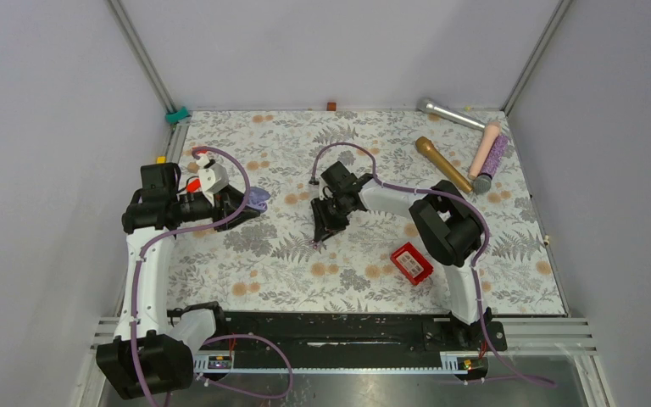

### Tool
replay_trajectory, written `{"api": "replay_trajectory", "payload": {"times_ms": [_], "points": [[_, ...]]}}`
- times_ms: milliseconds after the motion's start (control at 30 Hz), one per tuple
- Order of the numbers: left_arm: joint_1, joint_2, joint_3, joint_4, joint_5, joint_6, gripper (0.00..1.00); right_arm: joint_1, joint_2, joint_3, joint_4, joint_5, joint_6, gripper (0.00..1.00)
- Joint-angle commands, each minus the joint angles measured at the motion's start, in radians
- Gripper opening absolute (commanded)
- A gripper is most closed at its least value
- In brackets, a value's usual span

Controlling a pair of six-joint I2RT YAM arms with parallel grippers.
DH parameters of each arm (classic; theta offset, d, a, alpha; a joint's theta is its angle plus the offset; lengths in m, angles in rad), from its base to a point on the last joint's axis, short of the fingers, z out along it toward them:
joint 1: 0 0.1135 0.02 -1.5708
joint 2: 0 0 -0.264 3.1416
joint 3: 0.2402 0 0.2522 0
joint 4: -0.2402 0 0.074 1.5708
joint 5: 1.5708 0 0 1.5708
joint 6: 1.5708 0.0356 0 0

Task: Insert the wireless bluetooth earbuds into the charging case
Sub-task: Pick up the left earbud from the center of the board.

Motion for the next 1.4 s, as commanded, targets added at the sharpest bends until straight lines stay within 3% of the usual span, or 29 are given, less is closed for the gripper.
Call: {"api": "replay_trajectory", "payload": {"times_ms": [0,367,667,1000,1367], "points": [[0.007,-0.017,0.001,0.015,0.06,0.026,0.0,0.011,0.038,0.009,0.006,-0.017,0.019,0.34],[0.008,-0.019,0.0,0.015,0.06,0.026,0.0,0.014,0.049,-0.02,0.1,-0.125,0.082,0.28],[0.01,-0.022,-0.001,0.015,0.06,0.026,0.0,0.014,0.028,-0.059,0.198,-0.213,0.105,0.12],[0.01,-0.019,0.0,0.014,0.063,0.026,0.0,-0.012,-0.117,-0.034,0.175,-0.201,0.011,0.13],[0.009,0.033,0.013,0.01,0.129,0.037,0.0,-0.121,-0.35,-0.034,0.134,-0.106,-0.13,0.14]]}}
